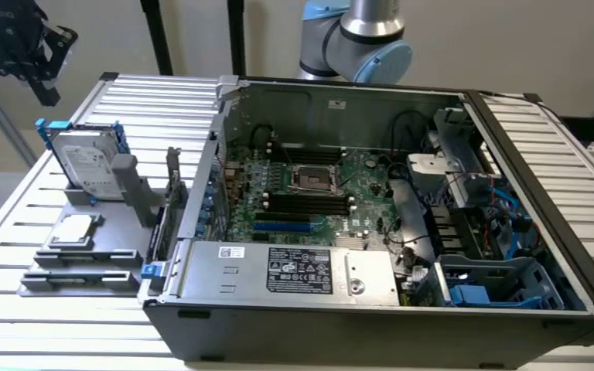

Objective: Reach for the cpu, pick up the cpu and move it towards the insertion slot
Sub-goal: 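Pick up the cpu and move it towards the insertion slot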

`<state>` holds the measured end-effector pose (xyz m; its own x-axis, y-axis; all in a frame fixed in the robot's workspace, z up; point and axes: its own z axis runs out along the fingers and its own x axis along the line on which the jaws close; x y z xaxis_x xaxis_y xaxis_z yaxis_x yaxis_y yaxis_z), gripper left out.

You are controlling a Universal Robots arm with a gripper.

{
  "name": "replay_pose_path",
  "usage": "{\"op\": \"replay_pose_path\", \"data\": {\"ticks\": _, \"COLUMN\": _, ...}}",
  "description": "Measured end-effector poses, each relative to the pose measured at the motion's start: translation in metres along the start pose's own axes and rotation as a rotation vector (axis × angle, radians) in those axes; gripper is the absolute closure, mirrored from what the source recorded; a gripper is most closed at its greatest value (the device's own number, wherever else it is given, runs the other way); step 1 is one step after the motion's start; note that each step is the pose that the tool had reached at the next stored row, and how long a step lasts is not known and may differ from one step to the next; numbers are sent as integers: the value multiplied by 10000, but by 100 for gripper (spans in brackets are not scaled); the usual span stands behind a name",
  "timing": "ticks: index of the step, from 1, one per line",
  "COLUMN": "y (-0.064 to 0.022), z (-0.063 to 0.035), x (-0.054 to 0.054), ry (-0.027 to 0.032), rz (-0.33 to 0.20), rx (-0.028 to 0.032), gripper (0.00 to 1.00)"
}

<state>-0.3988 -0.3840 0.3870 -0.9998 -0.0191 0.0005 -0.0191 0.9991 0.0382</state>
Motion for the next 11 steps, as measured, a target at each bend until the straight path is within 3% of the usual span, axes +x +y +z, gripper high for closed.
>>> {"op": "replay_pose_path", "data": {"ticks": 4, "y": -41, "z": 1, "x": 2, "ry": 2, "rz": 1, "rx": 1, "gripper": 89}}
{"op": "replay_pose_path", "data": {"ticks": 7, "y": -175, "z": 10, "x": 9, "ry": 6, "rz": 0, "rx": 0, "gripper": 89}}
{"op": "replay_pose_path", "data": {"ticks": 11, "y": -328, "z": 34, "x": 21, "ry": 67, "rz": 2, "rx": -1, "gripper": 89}}
